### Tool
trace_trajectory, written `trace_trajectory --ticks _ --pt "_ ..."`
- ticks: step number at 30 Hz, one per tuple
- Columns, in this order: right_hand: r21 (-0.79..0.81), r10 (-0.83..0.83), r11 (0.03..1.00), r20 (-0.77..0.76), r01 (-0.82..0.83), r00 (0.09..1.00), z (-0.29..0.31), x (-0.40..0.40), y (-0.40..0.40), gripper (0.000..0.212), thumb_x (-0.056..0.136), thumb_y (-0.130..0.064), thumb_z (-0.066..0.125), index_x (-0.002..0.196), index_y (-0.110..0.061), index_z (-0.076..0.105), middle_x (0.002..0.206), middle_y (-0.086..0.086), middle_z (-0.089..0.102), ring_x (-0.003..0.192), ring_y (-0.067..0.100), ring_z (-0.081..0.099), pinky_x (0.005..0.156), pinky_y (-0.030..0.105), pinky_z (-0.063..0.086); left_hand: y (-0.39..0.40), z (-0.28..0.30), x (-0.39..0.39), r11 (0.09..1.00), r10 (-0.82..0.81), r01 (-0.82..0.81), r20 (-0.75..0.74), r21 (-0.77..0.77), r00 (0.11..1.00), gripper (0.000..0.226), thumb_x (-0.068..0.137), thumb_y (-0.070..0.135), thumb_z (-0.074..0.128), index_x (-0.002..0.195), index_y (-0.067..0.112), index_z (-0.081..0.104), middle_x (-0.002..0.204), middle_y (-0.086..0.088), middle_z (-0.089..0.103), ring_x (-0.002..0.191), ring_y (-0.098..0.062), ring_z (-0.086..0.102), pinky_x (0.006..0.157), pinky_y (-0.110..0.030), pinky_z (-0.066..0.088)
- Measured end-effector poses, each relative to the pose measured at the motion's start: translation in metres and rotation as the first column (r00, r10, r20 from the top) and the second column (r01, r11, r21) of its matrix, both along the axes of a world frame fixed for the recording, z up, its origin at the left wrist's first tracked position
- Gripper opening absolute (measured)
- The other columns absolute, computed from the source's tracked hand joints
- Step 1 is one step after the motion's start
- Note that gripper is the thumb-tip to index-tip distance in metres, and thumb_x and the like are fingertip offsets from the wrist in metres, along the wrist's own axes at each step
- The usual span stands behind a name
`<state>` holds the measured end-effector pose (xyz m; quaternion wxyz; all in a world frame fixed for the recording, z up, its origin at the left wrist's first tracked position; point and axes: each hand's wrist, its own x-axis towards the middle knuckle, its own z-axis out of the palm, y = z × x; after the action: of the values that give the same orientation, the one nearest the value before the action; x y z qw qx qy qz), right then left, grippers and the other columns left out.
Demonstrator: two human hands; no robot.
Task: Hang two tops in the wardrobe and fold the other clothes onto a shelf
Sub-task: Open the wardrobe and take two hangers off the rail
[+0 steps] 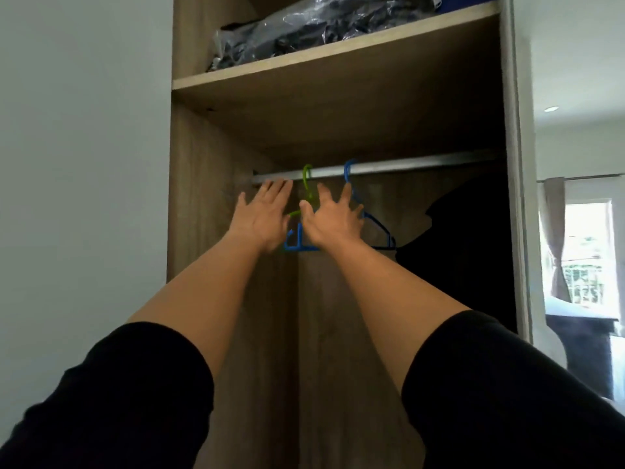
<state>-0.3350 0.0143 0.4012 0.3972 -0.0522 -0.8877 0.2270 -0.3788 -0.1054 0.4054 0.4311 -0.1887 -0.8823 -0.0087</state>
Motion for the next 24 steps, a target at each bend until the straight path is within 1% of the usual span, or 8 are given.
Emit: trace_trajectory --ticks 3,7,9,12,17,19,21,24 --pt "-0.065 -0.031 0.997 0.018 0.032 0.999 0.003 -0.020 0.000 0.058 0.095 -0.050 0.038 0.147 -0.027 0.025 0.159 0.016 -0.007 0.140 0.049 0.015 0.114 0.056 0.020 0.009 0.004 -0.027 0.994 -0.107 0.100 0.157 0.050 0.982 0.067 0.098 0.031 0.036 0.152 0.025 -0.004 0.160 0.002 -0.005 0.147 -0.021 0.010 0.114 -0.053 0.019" --pt "-0.116 -0.077 0.990 0.043 0.082 0.996 -0.002 -0.040 -0.004 0.059 0.091 -0.049 0.046 0.142 -0.020 0.033 0.158 0.019 0.002 0.136 0.046 0.029 0.108 0.050 0.033 0.012 0.001 -0.058 0.974 -0.221 0.195 0.295 0.116 0.929 0.073 0.095 0.024 0.044 0.151 0.027 -0.002 0.160 -0.008 0.000 0.145 -0.030 0.019 0.116 -0.044 0.023" --pt "-0.117 -0.104 0.987 0.063 0.111 0.993 -0.005 -0.048 -0.005 0.063 0.088 -0.048 0.051 0.140 -0.018 0.034 0.156 0.020 0.013 0.134 0.045 0.033 0.107 0.049 0.036 0.013 -0.002 -0.067 0.974 -0.220 0.190 0.317 0.124 0.923 0.075 0.095 0.023 0.047 0.151 0.026 -0.002 0.158 -0.015 0.011 0.142 -0.033 0.026 0.115 -0.040 0.026" --pt "-0.098 -0.128 0.986 0.090 0.137 0.988 -0.013 -0.057 -0.003 0.066 0.087 -0.044 0.054 0.141 -0.015 0.031 0.155 0.022 0.013 0.132 0.040 0.039 0.106 0.043 0.035 0.013 -0.009 -0.073 0.970 -0.229 0.188 0.326 0.152 0.917 0.081 0.092 0.019 0.054 0.152 0.026 0.000 0.144 -0.022 0.040 0.128 -0.038 0.045 0.105 -0.038 0.039" --pt "-0.180 -0.116 0.976 0.062 0.126 0.991 -0.020 -0.069 -0.004 0.070 0.082 -0.039 0.061 0.139 -0.018 0.027 0.147 0.024 0.028 0.130 0.041 0.040 0.107 0.042 0.038 0.014 -0.018 -0.079 0.953 -0.298 0.263 0.306 0.151 0.904 0.097 0.079 0.028 0.070 0.152 0.019 0.007 0.137 -0.020 0.051 0.126 -0.033 0.049 0.105 -0.034 0.041" --pt "-0.188 -0.115 0.974 0.071 0.126 0.991 -0.021 -0.071 -0.005 0.069 0.080 -0.031 0.063 0.138 -0.018 0.027 0.143 0.022 0.032 0.126 0.041 0.044 0.102 0.041 0.041 0.015 -0.019 -0.083 0.952 -0.295 0.253 0.308 0.170 0.904 0.091 0.080 0.027 0.069 0.151 0.019 0.013 0.136 -0.018 0.052 0.126 -0.032 0.049 0.104 -0.034 0.042" --pt "-0.196 -0.124 0.971 0.082 0.138 0.989 -0.022 -0.072 -0.005 0.068 0.081 -0.025 0.061 0.139 -0.017 0.027 0.142 0.022 0.034 0.125 0.040 0.045 0.101 0.041 0.043 0.014 -0.020 -0.088 0.951 -0.288 0.235 0.297 0.201 0.910 0.070 0.085 0.020 0.061 0.147 0.018 0.029 0.132 -0.018 0.055 0.121 -0.033 0.054 0.102 -0.037 0.045" --pt "-0.231 -0.152 0.959 0.061 0.162 0.987 -0.025 -0.076 -0.006 0.060 0.089 -0.015 0.051 0.143 -0.008 0.024 0.150 0.024 0.022 0.132 0.039 0.039 0.106 0.041 0.038 0.012 -0.023 -0.091 0.932 -0.313 0.233 0.290 0.279 0.905 0.053 0.088 0.012 0.053 0.140 0.013 0.042 0.126 -0.017 0.059 0.116 -0.034 0.057 0.100 -0.039 0.046"
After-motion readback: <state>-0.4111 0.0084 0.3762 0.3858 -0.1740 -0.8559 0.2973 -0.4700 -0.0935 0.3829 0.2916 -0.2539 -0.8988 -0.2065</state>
